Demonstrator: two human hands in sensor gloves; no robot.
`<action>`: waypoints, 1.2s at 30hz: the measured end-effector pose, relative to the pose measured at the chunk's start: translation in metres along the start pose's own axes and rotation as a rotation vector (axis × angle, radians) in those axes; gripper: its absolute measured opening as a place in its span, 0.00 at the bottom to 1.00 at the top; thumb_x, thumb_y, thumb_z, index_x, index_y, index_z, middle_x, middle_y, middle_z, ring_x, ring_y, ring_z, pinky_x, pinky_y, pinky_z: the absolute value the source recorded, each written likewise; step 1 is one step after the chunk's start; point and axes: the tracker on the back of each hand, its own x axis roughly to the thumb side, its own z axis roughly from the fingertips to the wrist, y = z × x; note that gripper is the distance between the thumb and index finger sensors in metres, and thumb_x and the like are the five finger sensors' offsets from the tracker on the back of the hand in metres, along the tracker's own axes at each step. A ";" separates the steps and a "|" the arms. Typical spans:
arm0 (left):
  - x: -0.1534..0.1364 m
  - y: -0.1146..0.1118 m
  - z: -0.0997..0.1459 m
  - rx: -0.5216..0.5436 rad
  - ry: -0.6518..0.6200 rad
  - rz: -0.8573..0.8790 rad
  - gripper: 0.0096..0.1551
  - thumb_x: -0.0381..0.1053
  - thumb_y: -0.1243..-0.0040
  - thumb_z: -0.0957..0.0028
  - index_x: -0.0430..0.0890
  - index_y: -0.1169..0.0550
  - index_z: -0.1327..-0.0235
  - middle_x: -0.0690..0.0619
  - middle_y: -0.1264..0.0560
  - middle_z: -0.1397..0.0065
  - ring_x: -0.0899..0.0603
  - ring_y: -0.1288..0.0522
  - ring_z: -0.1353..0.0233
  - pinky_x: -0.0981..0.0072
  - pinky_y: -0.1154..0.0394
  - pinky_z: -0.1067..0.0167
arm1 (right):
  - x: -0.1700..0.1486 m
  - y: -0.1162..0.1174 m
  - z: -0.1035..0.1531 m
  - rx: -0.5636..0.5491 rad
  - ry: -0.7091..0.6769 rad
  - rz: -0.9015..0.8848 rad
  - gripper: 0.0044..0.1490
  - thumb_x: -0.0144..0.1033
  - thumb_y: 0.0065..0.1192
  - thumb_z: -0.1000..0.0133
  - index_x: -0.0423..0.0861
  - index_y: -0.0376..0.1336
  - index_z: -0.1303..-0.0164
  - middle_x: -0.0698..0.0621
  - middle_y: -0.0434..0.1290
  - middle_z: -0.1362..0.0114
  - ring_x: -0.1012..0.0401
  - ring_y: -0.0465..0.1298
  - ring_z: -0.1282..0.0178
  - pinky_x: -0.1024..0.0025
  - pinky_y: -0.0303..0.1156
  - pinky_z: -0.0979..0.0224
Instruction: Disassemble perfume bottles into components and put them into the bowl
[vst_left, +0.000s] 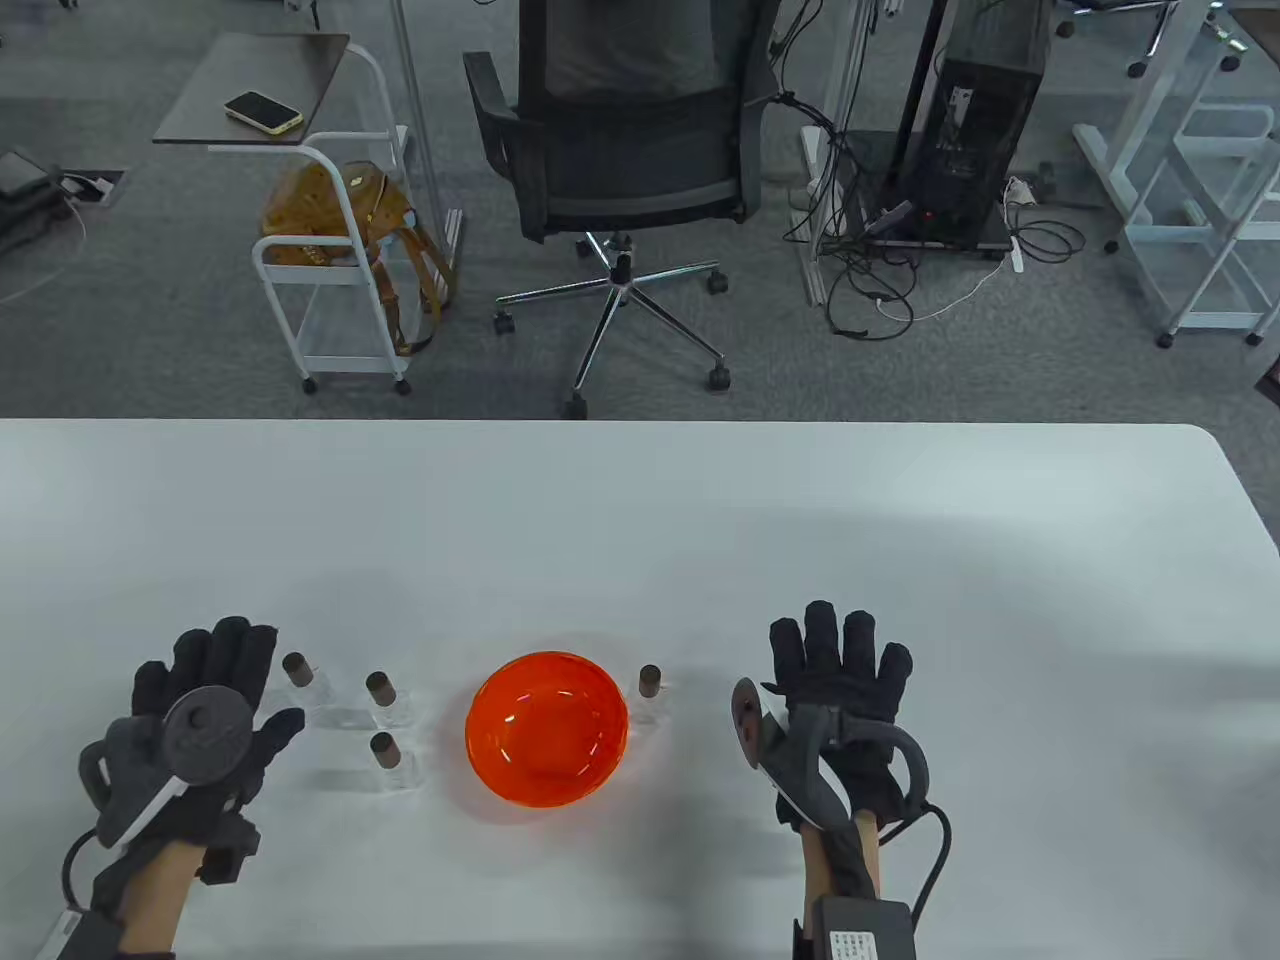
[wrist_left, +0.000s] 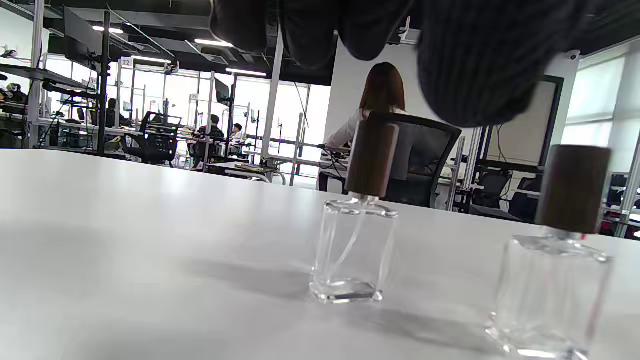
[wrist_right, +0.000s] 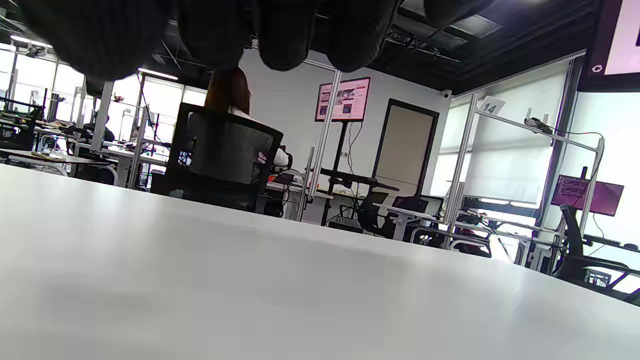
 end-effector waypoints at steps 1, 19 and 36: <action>0.001 0.001 0.000 -0.002 -0.001 0.005 0.51 0.64 0.32 0.59 0.55 0.36 0.19 0.50 0.38 0.11 0.34 0.41 0.12 0.32 0.51 0.21 | 0.001 0.000 0.000 0.003 -0.001 0.000 0.44 0.61 0.59 0.57 0.63 0.56 0.28 0.57 0.57 0.15 0.50 0.61 0.13 0.34 0.54 0.20; -0.037 -0.041 -0.027 -0.324 0.153 0.404 0.61 0.63 0.28 0.59 0.47 0.46 0.17 0.42 0.36 0.14 0.28 0.29 0.20 0.33 0.39 0.25 | 0.005 0.000 -0.001 0.037 -0.005 -0.087 0.43 0.60 0.59 0.57 0.62 0.58 0.29 0.55 0.61 0.17 0.50 0.65 0.15 0.34 0.55 0.21; -0.052 -0.067 -0.041 -0.308 0.200 0.506 0.31 0.57 0.24 0.59 0.58 0.17 0.39 0.48 0.19 0.28 0.40 0.26 0.29 0.34 0.38 0.29 | 0.006 -0.002 0.000 0.085 -0.012 -0.121 0.43 0.60 0.59 0.57 0.61 0.58 0.28 0.55 0.61 0.17 0.50 0.66 0.15 0.34 0.55 0.20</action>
